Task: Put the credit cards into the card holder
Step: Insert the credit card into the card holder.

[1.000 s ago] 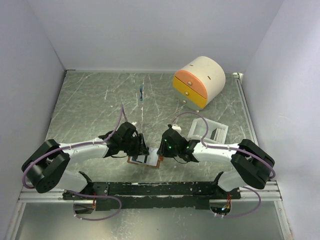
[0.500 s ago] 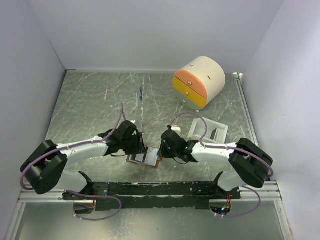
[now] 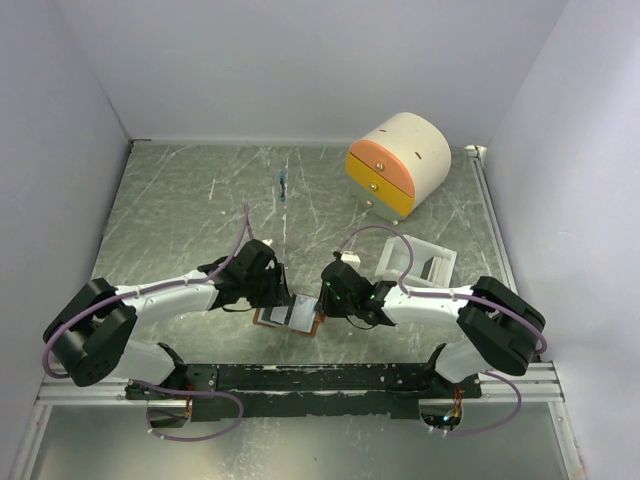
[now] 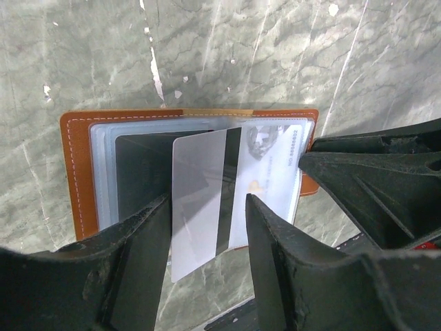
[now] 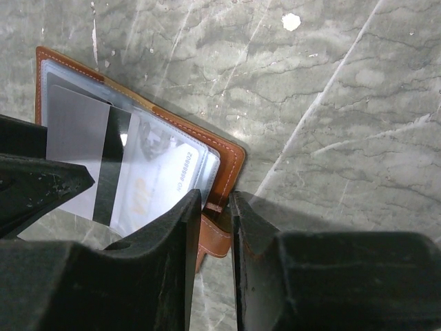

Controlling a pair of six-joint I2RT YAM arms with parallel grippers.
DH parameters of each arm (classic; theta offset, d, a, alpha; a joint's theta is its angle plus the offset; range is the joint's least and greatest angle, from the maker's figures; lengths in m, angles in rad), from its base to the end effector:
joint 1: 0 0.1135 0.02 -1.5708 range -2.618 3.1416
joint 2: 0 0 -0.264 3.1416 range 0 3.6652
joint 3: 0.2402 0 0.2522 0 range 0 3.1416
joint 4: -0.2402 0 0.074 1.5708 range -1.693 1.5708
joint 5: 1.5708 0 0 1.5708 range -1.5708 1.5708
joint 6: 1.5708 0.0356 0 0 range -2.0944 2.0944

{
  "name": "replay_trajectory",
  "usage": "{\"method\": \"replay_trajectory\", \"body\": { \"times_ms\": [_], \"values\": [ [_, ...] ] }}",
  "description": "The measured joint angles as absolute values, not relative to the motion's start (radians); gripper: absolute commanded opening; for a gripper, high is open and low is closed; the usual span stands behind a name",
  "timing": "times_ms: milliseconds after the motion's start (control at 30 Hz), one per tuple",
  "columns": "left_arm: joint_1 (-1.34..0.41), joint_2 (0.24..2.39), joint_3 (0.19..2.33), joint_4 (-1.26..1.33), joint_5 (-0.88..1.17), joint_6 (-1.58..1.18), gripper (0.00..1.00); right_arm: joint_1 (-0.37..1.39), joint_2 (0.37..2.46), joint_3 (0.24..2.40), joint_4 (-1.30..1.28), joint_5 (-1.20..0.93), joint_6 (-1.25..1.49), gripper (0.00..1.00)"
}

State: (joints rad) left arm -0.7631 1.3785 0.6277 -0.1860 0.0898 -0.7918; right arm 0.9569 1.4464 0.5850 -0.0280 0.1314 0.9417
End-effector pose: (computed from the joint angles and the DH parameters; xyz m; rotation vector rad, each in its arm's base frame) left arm 0.1817 -0.1782 0.1612 0.0011 2.6651 -0.6986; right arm 0.1543 0.2108 0.1438 0.0404 2.5684 0.6418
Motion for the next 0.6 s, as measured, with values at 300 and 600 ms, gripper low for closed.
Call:
{"method": "replay_trajectory", "body": {
  "times_ms": [300,600],
  "values": [
    [-0.763,1.402,0.635,-0.170,0.093,-0.752,0.50,0.962,1.446,0.585,-0.028,0.132,0.941,0.23],
    [-0.763,1.412,0.649,-0.195,0.098,-0.748,0.53,0.965,1.446,0.585,-0.029,0.135,0.940,0.23]
  ]
}}
